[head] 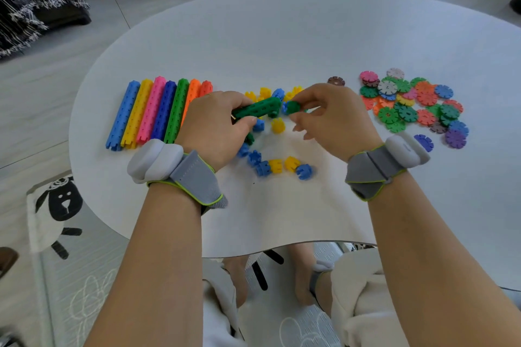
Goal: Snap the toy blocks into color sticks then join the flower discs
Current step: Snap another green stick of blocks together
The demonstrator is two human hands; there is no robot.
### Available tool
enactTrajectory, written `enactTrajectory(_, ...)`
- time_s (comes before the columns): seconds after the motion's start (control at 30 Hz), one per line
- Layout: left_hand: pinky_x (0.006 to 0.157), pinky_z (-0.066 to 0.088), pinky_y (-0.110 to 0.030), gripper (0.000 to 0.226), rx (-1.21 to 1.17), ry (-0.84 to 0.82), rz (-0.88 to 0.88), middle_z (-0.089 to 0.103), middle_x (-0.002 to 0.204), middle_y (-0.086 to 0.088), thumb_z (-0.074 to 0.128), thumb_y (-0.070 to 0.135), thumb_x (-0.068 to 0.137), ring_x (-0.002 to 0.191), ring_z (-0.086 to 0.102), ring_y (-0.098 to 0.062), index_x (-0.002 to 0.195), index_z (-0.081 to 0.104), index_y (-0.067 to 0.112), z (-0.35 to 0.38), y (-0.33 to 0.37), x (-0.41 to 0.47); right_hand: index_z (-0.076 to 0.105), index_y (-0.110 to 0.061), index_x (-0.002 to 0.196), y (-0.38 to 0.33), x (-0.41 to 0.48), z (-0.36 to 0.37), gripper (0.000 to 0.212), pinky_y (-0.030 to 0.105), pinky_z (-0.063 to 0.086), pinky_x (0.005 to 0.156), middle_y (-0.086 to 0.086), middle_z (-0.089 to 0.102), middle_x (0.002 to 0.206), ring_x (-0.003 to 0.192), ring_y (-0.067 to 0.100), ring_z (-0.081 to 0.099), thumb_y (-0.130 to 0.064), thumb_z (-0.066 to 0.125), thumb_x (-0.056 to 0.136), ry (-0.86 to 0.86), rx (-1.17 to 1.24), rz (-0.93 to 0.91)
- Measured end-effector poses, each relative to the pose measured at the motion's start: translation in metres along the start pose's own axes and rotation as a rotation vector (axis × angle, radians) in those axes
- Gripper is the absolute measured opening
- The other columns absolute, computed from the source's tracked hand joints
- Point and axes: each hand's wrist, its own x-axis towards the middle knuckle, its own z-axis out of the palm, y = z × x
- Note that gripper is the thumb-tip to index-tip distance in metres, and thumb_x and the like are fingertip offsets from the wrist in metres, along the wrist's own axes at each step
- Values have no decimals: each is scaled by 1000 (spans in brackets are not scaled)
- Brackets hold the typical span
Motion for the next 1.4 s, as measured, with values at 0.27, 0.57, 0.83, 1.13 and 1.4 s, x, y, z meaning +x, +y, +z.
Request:
enactTrajectory(0.27, 89, 43, -29, 27, -63, -12, 25, 65, 103, -2, 61, 19, 87, 89, 61, -19, 114, 66, 18, 1, 7, -2, 65, -2, 110, 1, 0, -5, 32, 33, 58, 81, 13, 70, 96, 83, 19, 72, 13, 55, 84, -66, 380, 44)
enactTrajectory(0.57, 86, 45, -31, 25, -74, 10, 29, 60, 82, 4, 62, 19, 87, 86, 61, -20, 111, 68, 19, 1, 6, -2, 66, -2, 99, -6, -6, -4, 15, 28, 58, 77, 17, 71, 95, 86, 26, 72, 3, 54, 92, -70, 681, 115)
enactTrajectory(0.83, 87, 46, -33, 25, -106, 33, 58, 57, 77, 7, 63, 20, 86, 83, 62, -20, 111, 68, 17, 2, 7, -1, 67, -5, 99, -4, -3, -5, 19, 29, 57, 81, 14, 71, 96, 91, 29, 70, 5, 52, 92, -96, 797, 129)
enactTrajectory(1.13, 86, 48, -36, 26, -129, 33, 83, 59, 78, 7, 63, 19, 86, 80, 63, -20, 112, 68, 17, 2, 3, -1, 67, -5, 99, -4, -3, -2, 19, 30, 56, 83, 13, 70, 101, 98, 26, 69, 5, 52, 92, -103, 833, 117)
enactTrajectory(1.4, 85, 47, -31, 25, -103, 45, 31, 59, 78, 6, 63, 21, 86, 78, 63, -19, 111, 68, 18, -1, -3, 0, 65, -14, 108, -11, -7, 4, 23, 36, 57, 83, 10, 69, 106, 93, 28, 70, -3, 47, 97, -149, 775, 129)
